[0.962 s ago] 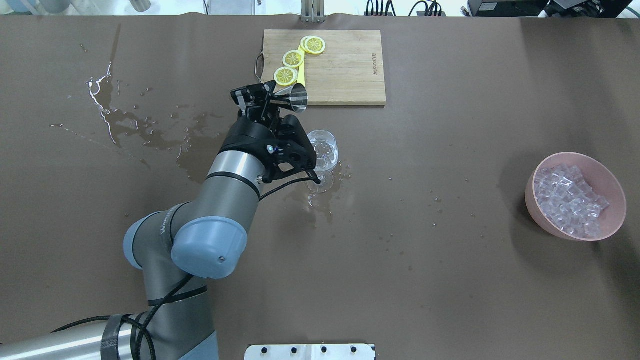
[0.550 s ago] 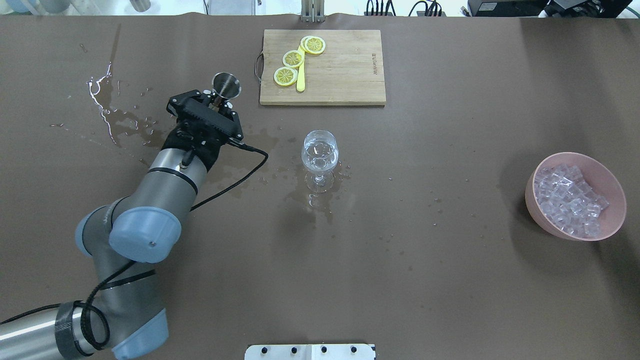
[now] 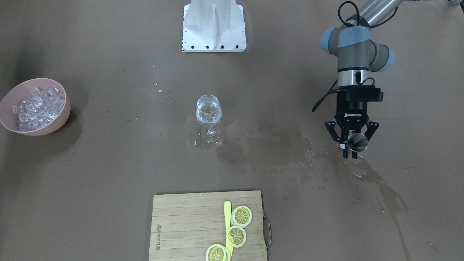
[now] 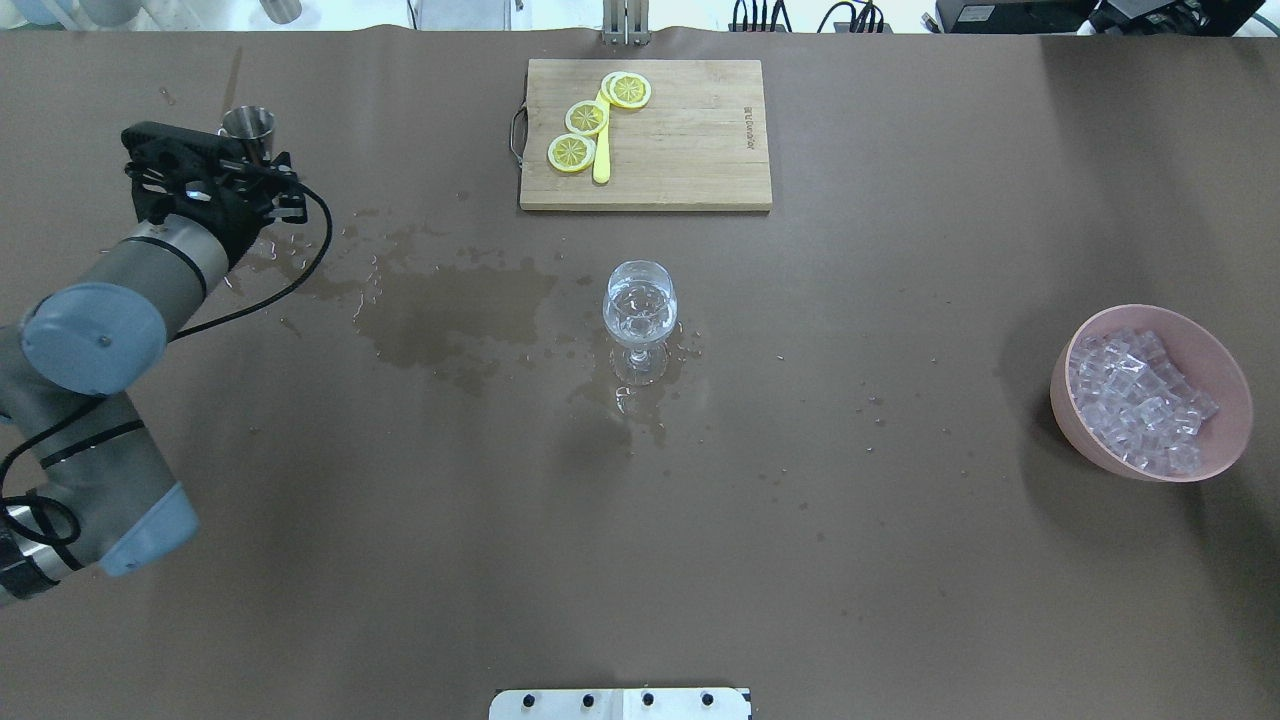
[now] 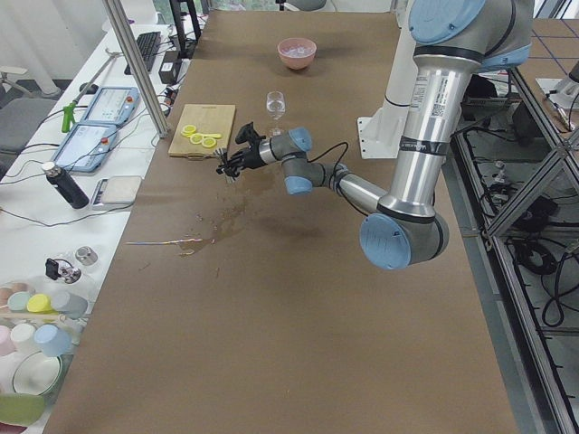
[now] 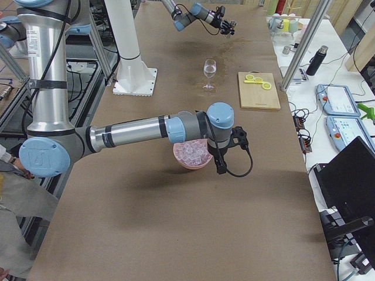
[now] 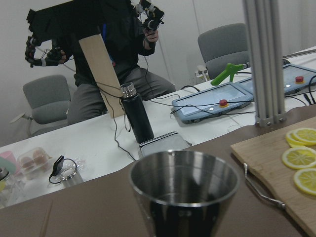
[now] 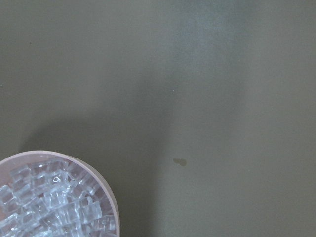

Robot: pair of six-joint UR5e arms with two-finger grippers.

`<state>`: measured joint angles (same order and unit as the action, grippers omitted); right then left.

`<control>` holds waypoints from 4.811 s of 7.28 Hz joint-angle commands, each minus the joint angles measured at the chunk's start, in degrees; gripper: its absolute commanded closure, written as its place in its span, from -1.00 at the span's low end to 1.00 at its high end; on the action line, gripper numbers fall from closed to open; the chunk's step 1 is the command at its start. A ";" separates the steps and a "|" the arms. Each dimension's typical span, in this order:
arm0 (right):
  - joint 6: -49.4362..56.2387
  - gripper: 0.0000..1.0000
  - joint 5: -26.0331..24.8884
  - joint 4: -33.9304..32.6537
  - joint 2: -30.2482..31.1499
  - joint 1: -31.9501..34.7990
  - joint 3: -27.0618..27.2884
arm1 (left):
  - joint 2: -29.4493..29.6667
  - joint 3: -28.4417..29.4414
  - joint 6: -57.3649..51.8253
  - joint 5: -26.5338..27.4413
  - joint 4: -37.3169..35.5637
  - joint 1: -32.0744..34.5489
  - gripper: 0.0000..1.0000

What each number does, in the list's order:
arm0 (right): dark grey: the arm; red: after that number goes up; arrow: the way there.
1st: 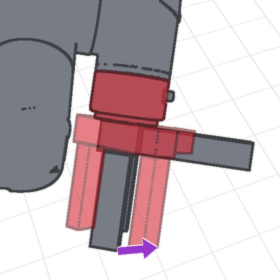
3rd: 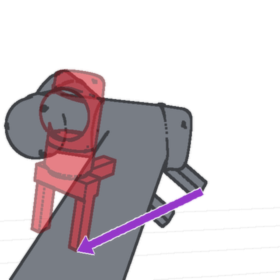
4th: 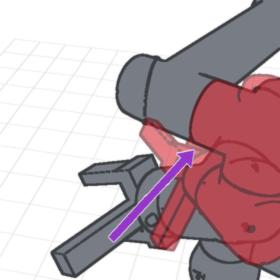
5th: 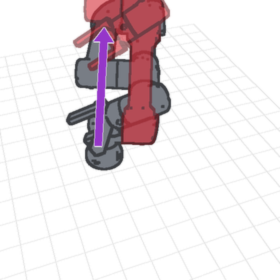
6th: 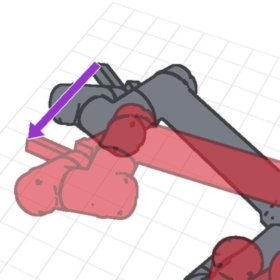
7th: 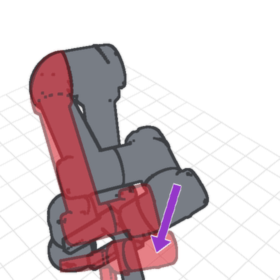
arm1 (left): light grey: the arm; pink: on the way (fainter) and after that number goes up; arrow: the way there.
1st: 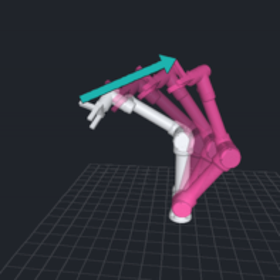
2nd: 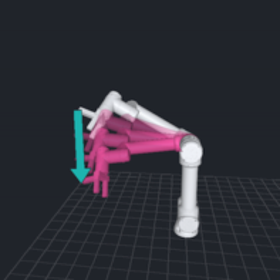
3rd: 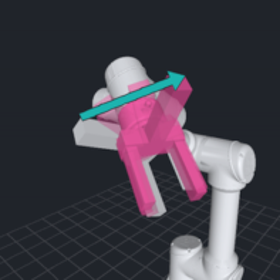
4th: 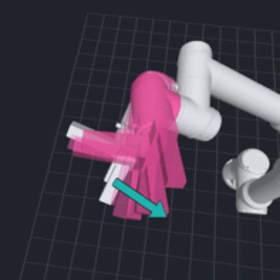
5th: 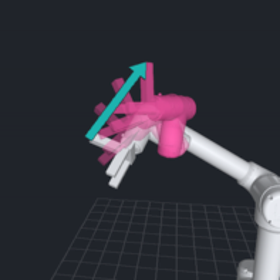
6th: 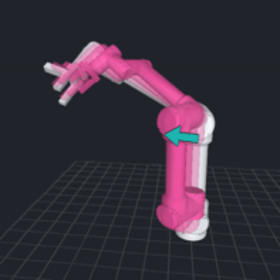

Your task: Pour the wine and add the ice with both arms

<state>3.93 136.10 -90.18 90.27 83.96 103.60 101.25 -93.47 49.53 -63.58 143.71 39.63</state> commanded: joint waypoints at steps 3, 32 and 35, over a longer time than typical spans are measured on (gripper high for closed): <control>-0.15 -1.00 -0.40 0.01 -1.84 -2.92 3.45 | -5.53 15.75 6.72 -4.54 20.55 3.52 1.00; -7.24 -1.00 -4.44 0.00 -0.97 -7.31 8.55 | -16.76 12.29 5.40 -34.50 24.44 17.19 -0.96; -18.67 -1.00 -6.99 0.01 -1.06 -13.80 9.16 | -17.67 10.85 5.40 -64.83 18.30 32.83 -0.96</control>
<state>-10.49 130.05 -90.18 89.19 73.10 112.52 83.68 -82.07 54.93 -116.36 164.83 66.19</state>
